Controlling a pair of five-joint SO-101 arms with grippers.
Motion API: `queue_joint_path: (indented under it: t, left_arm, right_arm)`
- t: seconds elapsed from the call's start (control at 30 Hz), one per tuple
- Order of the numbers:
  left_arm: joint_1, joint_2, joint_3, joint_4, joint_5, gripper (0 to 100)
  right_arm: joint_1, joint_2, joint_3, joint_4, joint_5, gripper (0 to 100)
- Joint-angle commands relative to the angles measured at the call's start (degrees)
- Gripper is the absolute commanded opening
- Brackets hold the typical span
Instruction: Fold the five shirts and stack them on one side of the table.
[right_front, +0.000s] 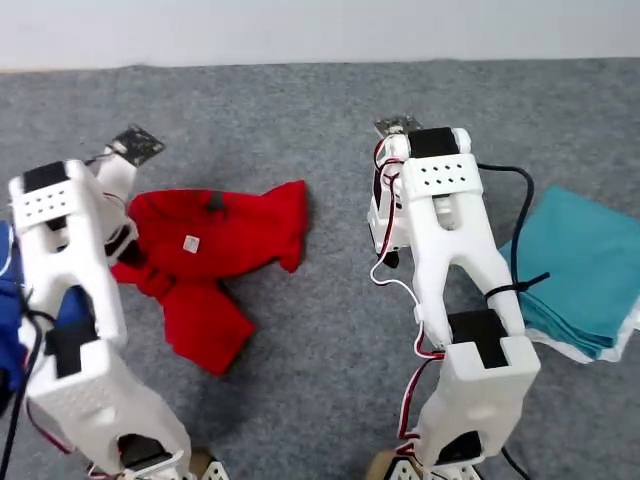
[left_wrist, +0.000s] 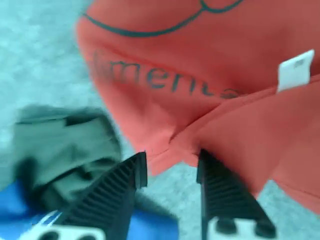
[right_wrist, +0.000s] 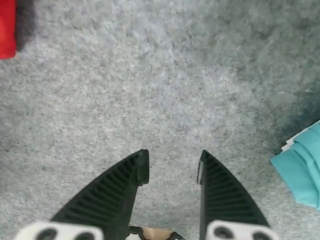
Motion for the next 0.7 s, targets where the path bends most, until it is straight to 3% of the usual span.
queue_joint_path:
  t: [0.0,0.3,0.67]
  left_arm:
    - [2.81,1.14,-0.92,0.97,-0.62,17]
    - [5.45,6.24,-0.92,1.93,-0.62,15]
    - [8.97,6.07,-1.27,7.12,-0.79,0]
  right_arm:
    - [-0.66,-0.48,-2.55,2.15,0.70,16.9]
    - [-0.48,-0.75,-2.55,2.15,0.70,16.9]
    - [-0.48,-0.92,-2.64,2.15,0.70,16.9]
